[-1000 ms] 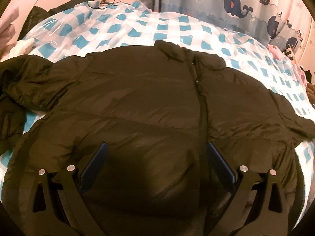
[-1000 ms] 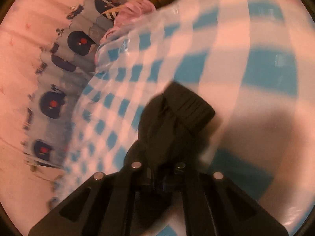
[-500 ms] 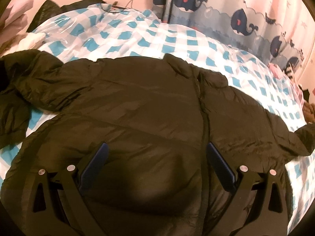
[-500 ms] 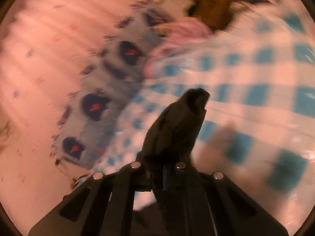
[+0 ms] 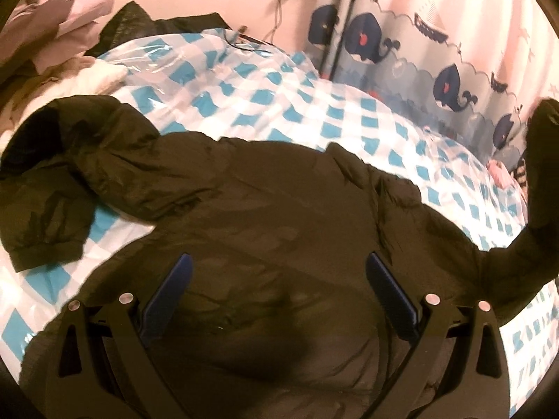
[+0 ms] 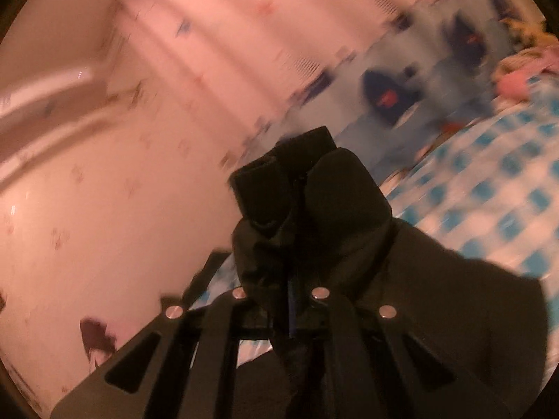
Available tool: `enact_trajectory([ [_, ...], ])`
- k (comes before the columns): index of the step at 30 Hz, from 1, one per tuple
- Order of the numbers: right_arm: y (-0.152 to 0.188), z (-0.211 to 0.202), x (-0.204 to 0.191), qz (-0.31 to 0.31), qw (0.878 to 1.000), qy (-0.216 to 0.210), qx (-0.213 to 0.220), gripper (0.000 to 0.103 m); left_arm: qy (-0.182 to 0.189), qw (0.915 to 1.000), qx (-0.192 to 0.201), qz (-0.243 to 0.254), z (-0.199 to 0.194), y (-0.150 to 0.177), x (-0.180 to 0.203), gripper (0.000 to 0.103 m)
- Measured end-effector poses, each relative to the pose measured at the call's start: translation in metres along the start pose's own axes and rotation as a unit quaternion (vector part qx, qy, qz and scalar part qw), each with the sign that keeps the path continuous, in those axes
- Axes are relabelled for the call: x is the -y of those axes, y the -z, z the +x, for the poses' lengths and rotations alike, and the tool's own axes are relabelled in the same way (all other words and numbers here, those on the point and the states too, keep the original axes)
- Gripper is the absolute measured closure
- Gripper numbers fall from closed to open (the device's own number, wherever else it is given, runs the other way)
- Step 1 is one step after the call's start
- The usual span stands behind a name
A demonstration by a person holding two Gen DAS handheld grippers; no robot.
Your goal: Fold large clothes
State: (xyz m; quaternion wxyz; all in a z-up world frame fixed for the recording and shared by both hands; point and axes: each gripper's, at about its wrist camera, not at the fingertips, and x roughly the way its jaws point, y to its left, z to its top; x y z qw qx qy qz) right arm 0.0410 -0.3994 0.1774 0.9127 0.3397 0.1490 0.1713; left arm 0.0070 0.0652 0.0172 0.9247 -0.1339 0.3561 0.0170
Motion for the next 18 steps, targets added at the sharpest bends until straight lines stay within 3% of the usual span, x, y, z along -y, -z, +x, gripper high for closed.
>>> enact_trajectory([
  [6, 0.109, 0.118, -0.041, -0.005, 0.994, -0.032, -0.101, 0.097, 0.003, 0.9992, 0.015, -0.037, -0.010, -0.010, -0.029, 0.008],
  [9, 0.174, 0.169, -0.049, -0.003, 0.985, -0.039, -0.167, 0.097, 0.006, 0.9979, 0.015, -0.063, -0.010, -0.014, -0.045, 0.008],
  [11, 0.223, 0.203, -0.040, 0.004, 0.971, -0.024, -0.237, 0.096, 0.008, 0.9968, 0.014, -0.078, -0.009, -0.015, -0.054, 0.008],
  [12, 0.245, 0.212, -0.038, 0.005, 0.964, -0.011, -0.267, 0.093, 0.008, 0.9965, 0.013, -0.082, -0.009, -0.015, -0.057, 0.008],
  [14, 0.289, 0.235, -0.021, 0.024, 0.936, 0.023, -0.349, 0.071, 0.009, 0.9959, 0.011, -0.089, -0.007, -0.016, -0.062, 0.008],
  [15, 0.300, 0.243, -0.018, 0.030, 0.927, 0.035, -0.372, 0.071, 0.009, 0.9958, 0.010, -0.091, -0.006, -0.016, -0.064, 0.008],
  [18, 0.299, 0.233, -0.026, 0.029, 0.927, 0.023, -0.374, 0.064, 0.005, 0.9959, 0.004, -0.090, -0.003, -0.016, -0.065, 0.008],
])
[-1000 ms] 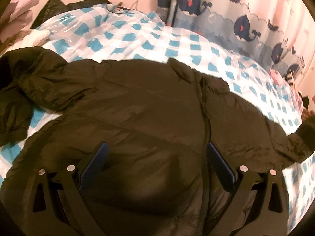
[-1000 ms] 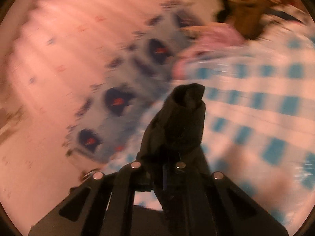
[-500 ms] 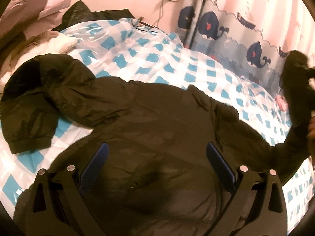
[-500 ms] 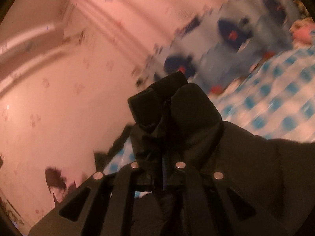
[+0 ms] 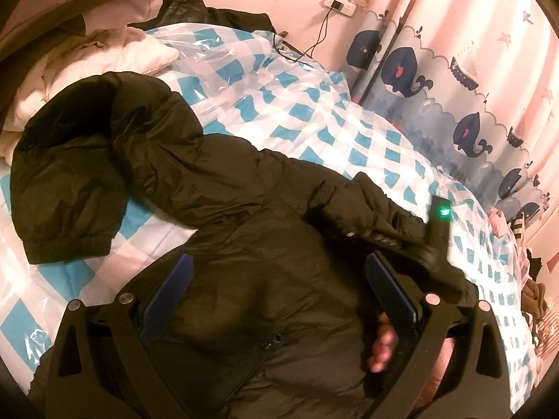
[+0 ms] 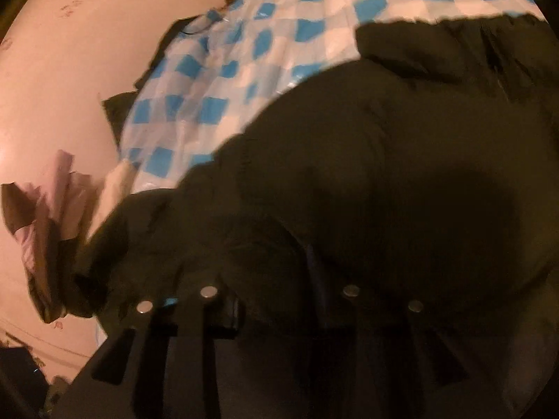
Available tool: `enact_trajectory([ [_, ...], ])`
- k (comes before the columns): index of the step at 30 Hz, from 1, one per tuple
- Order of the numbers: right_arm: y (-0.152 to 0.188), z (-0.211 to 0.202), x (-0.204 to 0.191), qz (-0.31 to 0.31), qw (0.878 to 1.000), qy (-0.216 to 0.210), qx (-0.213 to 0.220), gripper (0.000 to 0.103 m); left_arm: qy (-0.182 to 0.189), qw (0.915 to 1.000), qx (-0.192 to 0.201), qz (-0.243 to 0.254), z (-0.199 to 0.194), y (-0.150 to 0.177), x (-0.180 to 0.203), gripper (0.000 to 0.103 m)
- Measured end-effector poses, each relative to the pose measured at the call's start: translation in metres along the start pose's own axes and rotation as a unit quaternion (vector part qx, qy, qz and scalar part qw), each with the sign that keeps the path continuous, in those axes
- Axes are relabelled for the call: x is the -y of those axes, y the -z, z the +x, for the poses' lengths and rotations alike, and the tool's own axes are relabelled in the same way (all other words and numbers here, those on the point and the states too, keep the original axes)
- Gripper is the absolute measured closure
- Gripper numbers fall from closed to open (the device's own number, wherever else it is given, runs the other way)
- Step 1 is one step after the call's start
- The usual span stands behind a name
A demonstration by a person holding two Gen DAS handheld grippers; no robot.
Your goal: Fold large clothes
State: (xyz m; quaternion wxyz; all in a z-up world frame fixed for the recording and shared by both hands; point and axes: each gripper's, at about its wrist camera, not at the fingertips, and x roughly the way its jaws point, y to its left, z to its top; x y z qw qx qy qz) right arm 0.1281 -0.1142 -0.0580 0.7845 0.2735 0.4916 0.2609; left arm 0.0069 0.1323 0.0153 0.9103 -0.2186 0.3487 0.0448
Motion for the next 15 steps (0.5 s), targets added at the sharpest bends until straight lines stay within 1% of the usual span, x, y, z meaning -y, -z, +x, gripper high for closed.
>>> enact_trajectory([
  [2, -0.001, -0.022, -0.012, -0.020, 1.000, -0.007, 0.020, 0.036, -0.002, 1.0000, -0.005, 0.000, 0.001, 0.001, 0.000, 0.008],
  [3, -0.002, -0.032, -0.017, -0.028, 0.999, -0.009, 0.032, 0.031, -0.004, 1.0000, -0.008, 0.001, 0.003, 0.001, 0.000, 0.008],
  [4, -0.003, -0.044, -0.023, -0.037, 0.998, -0.017, 0.047, 0.022, -0.006, 0.9999, -0.010, 0.001, 0.004, 0.001, 0.000, 0.008],
  [5, -0.005, -0.053, -0.028, -0.043, 0.997, -0.020, 0.055, 0.014, -0.007, 0.9999, -0.011, 0.001, 0.004, 0.002, 0.000, 0.008],
  [6, -0.007, -0.058, -0.032, -0.049, 0.997, -0.014, 0.061, 0.014, -0.007, 0.9999, -0.013, 0.001, 0.004, 0.002, 0.000, 0.008],
  [9, -0.008, -0.076, -0.042, -0.086, 0.990, 0.044, 0.103, 0.014, -0.014, 0.9998, -0.013, 0.005, 0.005, 0.003, 0.000, 0.008],
  [10, -0.007, -0.078, -0.041, -0.092, 0.985, 0.087, 0.115, 0.014, -0.016, 0.9998, -0.015, 0.006, 0.005, 0.003, 0.000, 0.008],
  [11, -0.008, -0.072, -0.035, -0.094, 0.980, 0.135, 0.114, 0.014, -0.018, 0.9997, -0.017, 0.006, 0.007, 0.003, 0.000, 0.008],
  [12, -0.007, -0.068, -0.026, -0.091, 0.976, 0.166, 0.107, 0.014, -0.019, 0.9996, -0.019, 0.006, 0.007, 0.004, 0.000, 0.008],
  [13, -0.007, -0.056, -0.014, -0.084, 0.971, 0.207, 0.087, 0.014, -0.021, 0.9995, -0.022, 0.007, 0.009, 0.004, 0.000, 0.008],
  [14, -0.006, -0.037, 0.002, -0.077, 0.968, 0.235, 0.051, 0.014, -0.023, 0.9994, -0.024, 0.008, 0.009, 0.005, 0.000, 0.008],
  [15, -0.005, -0.021, 0.013, -0.072, 0.965, 0.252, 0.022, 0.014, -0.024, 0.9993, -0.025, 0.011, 0.010, 0.005, 0.001, 0.008],
])
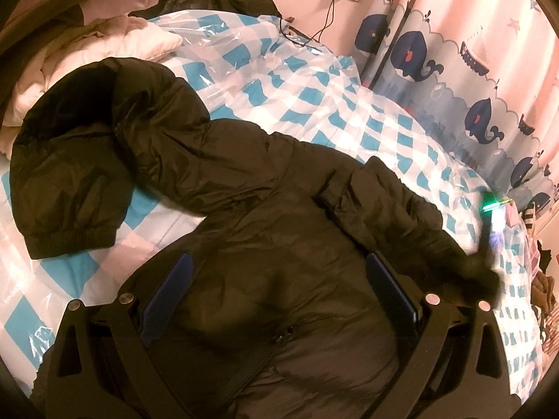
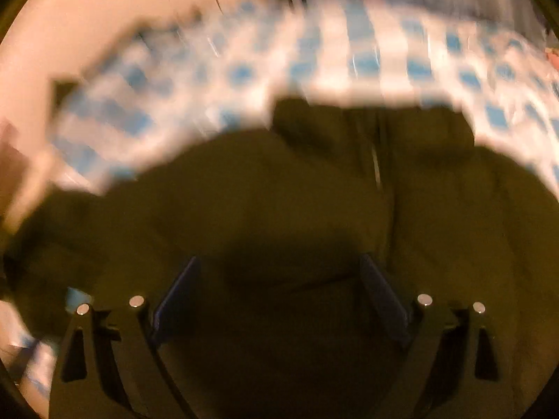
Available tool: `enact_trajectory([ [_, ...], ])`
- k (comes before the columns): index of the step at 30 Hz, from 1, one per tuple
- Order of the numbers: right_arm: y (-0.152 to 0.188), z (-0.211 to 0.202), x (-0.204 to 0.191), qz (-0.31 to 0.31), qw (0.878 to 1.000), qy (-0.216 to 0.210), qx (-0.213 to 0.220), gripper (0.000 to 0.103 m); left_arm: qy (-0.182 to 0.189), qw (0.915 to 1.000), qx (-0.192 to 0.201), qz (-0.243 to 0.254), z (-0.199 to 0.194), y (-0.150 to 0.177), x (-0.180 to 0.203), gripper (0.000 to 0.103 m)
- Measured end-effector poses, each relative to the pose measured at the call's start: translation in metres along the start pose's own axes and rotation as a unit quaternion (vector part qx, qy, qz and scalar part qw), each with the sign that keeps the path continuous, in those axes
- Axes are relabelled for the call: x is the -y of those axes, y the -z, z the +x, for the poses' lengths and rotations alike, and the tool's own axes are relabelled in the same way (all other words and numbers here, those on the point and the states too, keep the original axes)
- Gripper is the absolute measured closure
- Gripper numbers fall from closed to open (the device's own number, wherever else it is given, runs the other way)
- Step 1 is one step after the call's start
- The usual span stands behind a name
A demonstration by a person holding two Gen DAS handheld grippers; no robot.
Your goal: Fold large clothes
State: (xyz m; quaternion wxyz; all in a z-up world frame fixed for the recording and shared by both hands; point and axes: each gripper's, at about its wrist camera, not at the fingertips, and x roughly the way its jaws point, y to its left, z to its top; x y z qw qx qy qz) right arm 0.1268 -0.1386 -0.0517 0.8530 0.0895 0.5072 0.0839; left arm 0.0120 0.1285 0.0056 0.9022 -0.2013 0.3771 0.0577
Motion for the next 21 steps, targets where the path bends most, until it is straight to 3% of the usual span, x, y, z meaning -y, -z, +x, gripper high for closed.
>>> enact_trajectory([
  [1, 0.004, 0.013, 0.004, -0.007, 1.000, 0.011, -0.023, 0.012, -0.001, 1.0000, -0.001, 0.002, 0.000, 0.000, 0.001, 0.008],
  [3, 0.003, 0.018, 0.003, -0.013, 0.999, 0.016, -0.028, 0.012, -0.005, 0.9999, -0.003, 0.010, 0.002, 0.001, 0.001, 0.007],
  [5, 0.000, 0.005, 0.004, -0.009, 1.000, -0.008, -0.022, 0.012, -0.009, 0.9999, -0.005, 0.012, 0.003, 0.001, 0.001, 0.008],
  [10, 0.016, -0.073, 0.019, -0.010, 0.998, -0.037, 0.054, 0.012, 0.000, 1.0000, -0.003, -0.007, -0.001, -0.001, -0.007, 0.008],
  [14, 0.060, -0.114, 0.053, 0.007, 0.997, -0.045, 0.058, 0.012, 0.027, 0.9972, 0.013, -0.069, -0.018, -0.010, -0.039, 0.008],
  [18, 0.106, -0.128, 0.071, 0.026, 0.997, -0.054, 0.040, 0.012, 0.072, 0.9806, 0.044, -0.177, -0.048, -0.015, -0.105, 0.008],
  [21, 0.132, -0.128, 0.084, 0.036, 0.997, -0.065, 0.034, 0.012, 0.112, 0.9542, 0.065, -0.270, -0.064, -0.001, -0.162, 0.008],
])
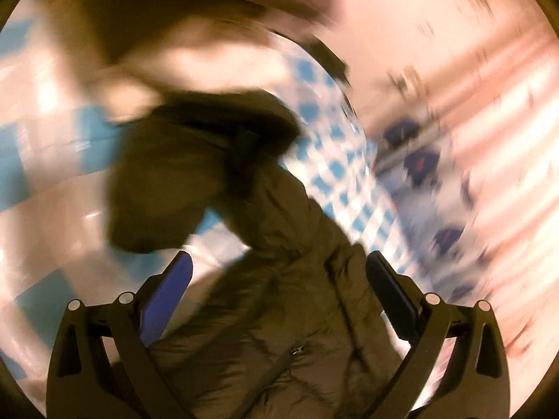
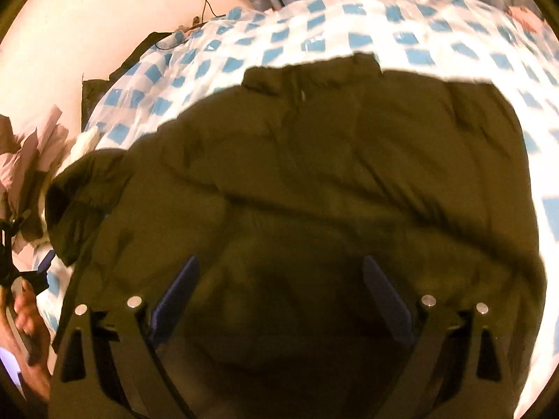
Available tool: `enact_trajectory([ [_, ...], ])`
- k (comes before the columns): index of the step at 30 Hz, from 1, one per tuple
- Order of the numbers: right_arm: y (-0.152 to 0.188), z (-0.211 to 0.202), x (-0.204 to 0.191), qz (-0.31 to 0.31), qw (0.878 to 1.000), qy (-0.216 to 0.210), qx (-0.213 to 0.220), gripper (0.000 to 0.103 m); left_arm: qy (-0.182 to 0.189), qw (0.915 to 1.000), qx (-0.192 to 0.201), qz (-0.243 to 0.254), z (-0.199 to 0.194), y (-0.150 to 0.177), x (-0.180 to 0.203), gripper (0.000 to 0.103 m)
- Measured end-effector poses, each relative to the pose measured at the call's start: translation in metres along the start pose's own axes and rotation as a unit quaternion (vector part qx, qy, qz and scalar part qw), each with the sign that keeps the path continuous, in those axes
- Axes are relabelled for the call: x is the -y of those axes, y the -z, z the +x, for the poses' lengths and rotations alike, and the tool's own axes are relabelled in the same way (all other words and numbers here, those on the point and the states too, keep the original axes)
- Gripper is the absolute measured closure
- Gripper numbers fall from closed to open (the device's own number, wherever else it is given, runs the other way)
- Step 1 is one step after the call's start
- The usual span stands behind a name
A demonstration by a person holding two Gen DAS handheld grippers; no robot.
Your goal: Fold large clothes
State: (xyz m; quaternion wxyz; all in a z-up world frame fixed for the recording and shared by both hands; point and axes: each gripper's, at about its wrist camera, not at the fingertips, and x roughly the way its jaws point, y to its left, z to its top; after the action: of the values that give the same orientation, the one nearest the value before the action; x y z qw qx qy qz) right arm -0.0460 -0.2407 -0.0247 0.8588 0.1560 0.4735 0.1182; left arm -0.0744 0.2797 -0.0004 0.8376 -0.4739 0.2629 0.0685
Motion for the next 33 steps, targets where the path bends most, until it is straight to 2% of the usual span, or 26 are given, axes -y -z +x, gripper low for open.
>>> enact_trajectory([
  [2, 0.008, 0.006, 0.009, 0.014, 1.000, -0.007, -0.004, 0.012, 0.041, 0.9954, 0.002, -0.087, -0.008, -0.004, -0.041, 0.008],
  [4, 0.013, 0.009, 0.012, 0.014, 1.000, -0.008, -0.002, 0.012, 0.105, 0.9770, -0.018, -0.185, -0.001, -0.003, -0.076, 0.008],
  [5, 0.014, 0.011, 0.010, 0.010, 1.000, -0.006, -0.001, 0.012, 0.134, 0.9639, -0.029, -0.229, 0.004, 0.000, -0.089, 0.008],
  [6, 0.015, 0.013, 0.009, 0.007, 1.000, -0.005, -0.001, 0.012, 0.154, 0.9547, -0.034, -0.252, 0.009, 0.003, -0.094, 0.008],
  [8, 0.016, 0.016, 0.008, 0.002, 1.000, -0.006, 0.002, 0.012, 0.219, 0.9235, -0.048, -0.311, 0.020, 0.014, -0.105, 0.008],
  [9, 0.018, 0.017, 0.010, 0.002, 1.000, -0.009, 0.004, 0.012, 0.240, 0.9126, -0.050, -0.327, 0.023, 0.018, -0.108, 0.008],
  [10, 0.019, 0.018, 0.012, 0.005, 1.000, -0.013, 0.005, 0.012, 0.270, 0.8926, -0.054, -0.357, 0.030, 0.025, -0.112, 0.008],
  [12, 0.020, 0.019, 0.016, 0.012, 1.000, -0.021, 0.008, 0.011, 0.297, 0.8681, -0.050, -0.395, 0.036, 0.034, -0.119, 0.008],
  [13, 0.020, 0.019, 0.019, 0.016, 1.000, -0.025, 0.009, 0.011, 0.308, 0.8506, -0.043, -0.424, 0.042, 0.040, -0.124, 0.008],
  [14, 0.020, 0.020, 0.019, 0.017, 0.999, -0.026, 0.009, 0.011, 0.311, 0.8323, -0.031, -0.458, 0.047, 0.048, -0.130, 0.008],
  [15, 0.020, 0.020, 0.019, 0.018, 0.999, -0.026, 0.009, 0.011, 0.306, 0.8185, -0.021, -0.486, 0.050, 0.055, -0.134, 0.008],
  [16, 0.020, 0.020, 0.019, 0.018, 0.999, -0.026, 0.011, 0.011, 0.299, 0.8092, -0.014, -0.505, 0.052, 0.059, -0.137, 0.008],
  [19, 0.021, 0.019, 0.021, 0.023, 0.999, -0.032, 0.014, 0.011, 0.248, 0.7744, 0.011, -0.582, 0.057, 0.079, -0.144, 0.008],
  [22, 0.022, 0.019, 0.022, 0.024, 0.999, -0.035, 0.017, 0.011, 0.217, 0.7473, 0.032, -0.627, 0.057, 0.075, -0.149, 0.008],
  [23, 0.022, 0.019, 0.022, 0.023, 0.999, -0.035, 0.018, 0.011, 0.211, 0.7350, 0.044, -0.643, 0.058, 0.074, -0.150, 0.008],
  [25, 0.022, 0.019, 0.021, 0.024, 0.999, -0.035, 0.017, 0.011, 0.199, 0.7198, 0.060, -0.662, 0.063, 0.075, -0.153, 0.008],
  [27, 0.022, 0.019, 0.021, 0.024, 0.999, -0.036, 0.018, 0.011, 0.182, 0.7088, 0.069, -0.678, 0.071, 0.076, -0.158, 0.008],
  [30, 0.022, 0.019, 0.021, 0.026, 0.999, -0.037, 0.018, 0.011, 0.165, 0.7069, 0.072, -0.684, 0.079, 0.073, -0.157, 0.008],
  [33, 0.022, 0.020, 0.022, 0.024, 0.999, -0.036, 0.018, 0.011, 0.184, 0.6995, 0.074, -0.686, 0.084, 0.072, -0.150, 0.008],
])
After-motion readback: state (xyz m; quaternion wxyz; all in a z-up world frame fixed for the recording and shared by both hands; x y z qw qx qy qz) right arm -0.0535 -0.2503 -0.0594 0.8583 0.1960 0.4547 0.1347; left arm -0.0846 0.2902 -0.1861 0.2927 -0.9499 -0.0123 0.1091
